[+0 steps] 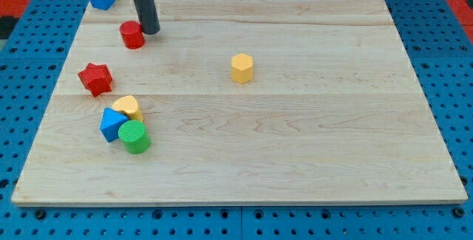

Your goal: Push the red circle towards the top left

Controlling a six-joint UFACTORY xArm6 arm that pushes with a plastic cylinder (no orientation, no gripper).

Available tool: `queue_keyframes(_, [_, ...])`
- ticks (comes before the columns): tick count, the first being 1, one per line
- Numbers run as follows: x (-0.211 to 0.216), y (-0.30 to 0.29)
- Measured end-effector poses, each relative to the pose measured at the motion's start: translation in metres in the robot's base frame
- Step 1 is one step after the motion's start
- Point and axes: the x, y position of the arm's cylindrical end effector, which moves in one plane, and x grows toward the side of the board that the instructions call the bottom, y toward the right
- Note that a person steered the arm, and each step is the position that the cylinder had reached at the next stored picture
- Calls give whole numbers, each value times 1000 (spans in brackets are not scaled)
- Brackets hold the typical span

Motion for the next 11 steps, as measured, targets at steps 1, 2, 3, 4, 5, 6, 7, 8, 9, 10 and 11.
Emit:
queue_keyframes(1, [0, -11])
queue_keyframes(2, [0, -13])
queue_keyframes(3, [23, 5])
queue_keyframes(4, [56, 0])
queue_keyframes(5, [57, -30])
queue_keyframes(6, [45, -50])
queue_keyframes(7, [34, -53])
queue_keyframes(8, [31, -53])
queue_keyframes(9, [31, -47])
queue_keyframes(10, [31, -37])
queue_keyframes(11, [29, -37])
